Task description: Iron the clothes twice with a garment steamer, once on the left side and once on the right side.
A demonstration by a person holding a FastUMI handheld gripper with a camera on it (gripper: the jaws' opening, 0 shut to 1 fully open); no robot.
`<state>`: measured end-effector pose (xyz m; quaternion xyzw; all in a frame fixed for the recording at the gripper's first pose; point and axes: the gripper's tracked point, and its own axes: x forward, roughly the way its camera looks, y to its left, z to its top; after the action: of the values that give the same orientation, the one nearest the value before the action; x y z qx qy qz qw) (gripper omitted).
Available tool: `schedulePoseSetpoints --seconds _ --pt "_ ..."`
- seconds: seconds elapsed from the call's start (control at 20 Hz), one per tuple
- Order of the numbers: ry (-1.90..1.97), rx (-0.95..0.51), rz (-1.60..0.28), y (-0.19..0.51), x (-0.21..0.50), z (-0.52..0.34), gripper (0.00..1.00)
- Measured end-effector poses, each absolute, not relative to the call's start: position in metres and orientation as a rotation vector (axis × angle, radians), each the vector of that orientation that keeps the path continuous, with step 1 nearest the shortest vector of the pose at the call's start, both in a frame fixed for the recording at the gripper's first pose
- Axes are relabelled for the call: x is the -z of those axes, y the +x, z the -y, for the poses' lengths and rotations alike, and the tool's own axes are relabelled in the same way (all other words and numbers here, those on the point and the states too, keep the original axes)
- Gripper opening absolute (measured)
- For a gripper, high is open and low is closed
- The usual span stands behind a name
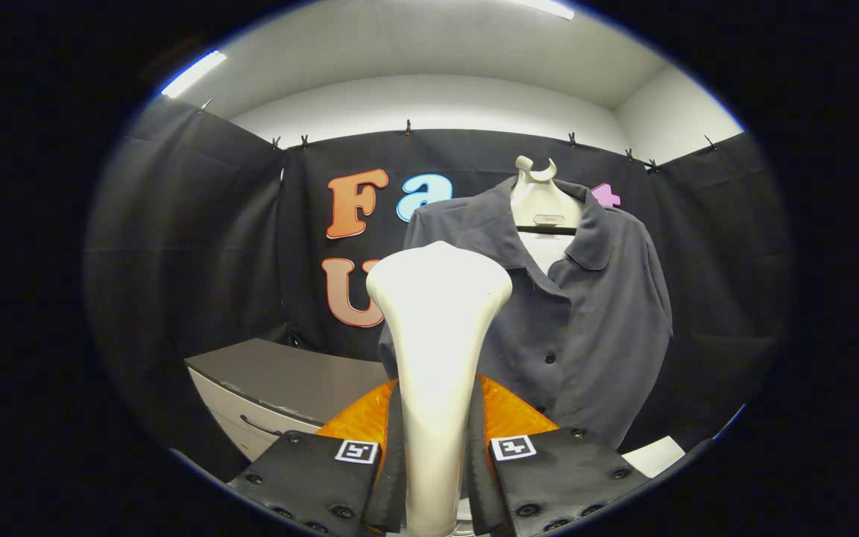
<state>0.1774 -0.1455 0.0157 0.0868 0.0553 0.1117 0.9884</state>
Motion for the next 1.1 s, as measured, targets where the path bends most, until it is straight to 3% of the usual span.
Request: schedulePoseSetpoints --seconds 0.6,1.1 --pt "0.155 -0.159 -0.148 0.259 0.027 0.171 0.41" --pt "0.126 -0.178 -0.163 0.281 0.034 0.156 0.41"
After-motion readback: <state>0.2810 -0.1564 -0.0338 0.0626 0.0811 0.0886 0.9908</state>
